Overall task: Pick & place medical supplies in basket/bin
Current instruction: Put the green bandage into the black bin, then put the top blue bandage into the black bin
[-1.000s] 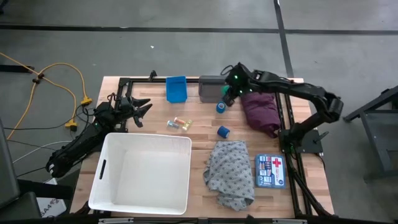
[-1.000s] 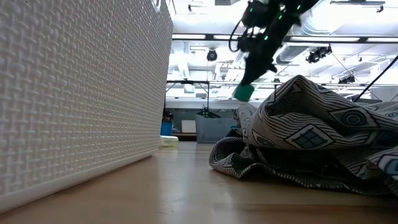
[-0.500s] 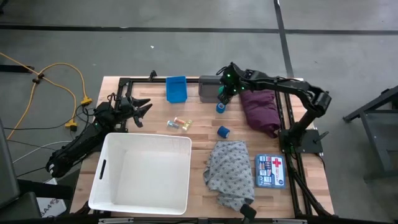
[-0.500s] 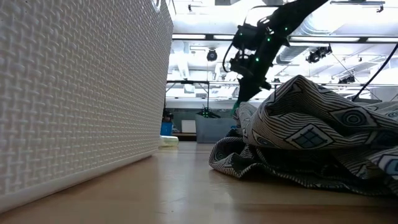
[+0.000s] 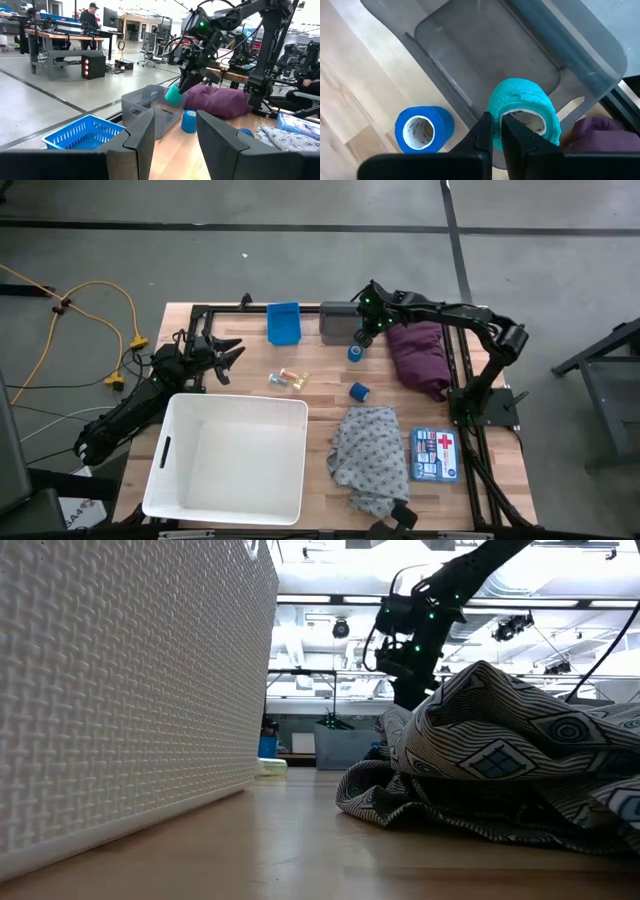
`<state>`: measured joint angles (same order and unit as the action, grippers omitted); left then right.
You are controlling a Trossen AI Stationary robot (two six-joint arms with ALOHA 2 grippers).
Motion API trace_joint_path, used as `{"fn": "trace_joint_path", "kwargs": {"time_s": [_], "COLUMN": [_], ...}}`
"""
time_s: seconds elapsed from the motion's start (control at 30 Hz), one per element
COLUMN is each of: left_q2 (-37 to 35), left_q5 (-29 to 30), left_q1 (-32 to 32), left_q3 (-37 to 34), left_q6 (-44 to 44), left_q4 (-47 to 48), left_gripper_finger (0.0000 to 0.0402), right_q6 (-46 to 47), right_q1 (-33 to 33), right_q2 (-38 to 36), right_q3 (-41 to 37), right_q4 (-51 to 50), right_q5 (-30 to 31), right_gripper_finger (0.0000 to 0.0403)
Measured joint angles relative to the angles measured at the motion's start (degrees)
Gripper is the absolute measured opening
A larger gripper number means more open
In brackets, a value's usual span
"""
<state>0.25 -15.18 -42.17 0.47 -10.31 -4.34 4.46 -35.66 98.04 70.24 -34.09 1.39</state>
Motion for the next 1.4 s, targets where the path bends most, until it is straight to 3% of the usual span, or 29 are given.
{"fn": "trace_joint_path", "kwargs": {"time_s": [0.47, 1.4], "left_q2": [-0.02, -0.01], "left_q5": [0.02, 0.0], "left_q1": [0.0, 0.0], "left_q3": [0.0, 0.0], "left_q6": [0.0, 0.0], "left_q4": [0.0, 0.0], "left_gripper_finger": [0.0136, 0.0136], "right_q6": [-0.23, -0.22], "right_q1": [0.0, 0.0], "right_q2": [-0.02, -0.07], "right_q3": [0.0, 0.0], "right_q4": [0.03, 0.75], "right_q5": [-0.04, -0.12], "right_gripper_finger": [0.0065, 0.0068]}}
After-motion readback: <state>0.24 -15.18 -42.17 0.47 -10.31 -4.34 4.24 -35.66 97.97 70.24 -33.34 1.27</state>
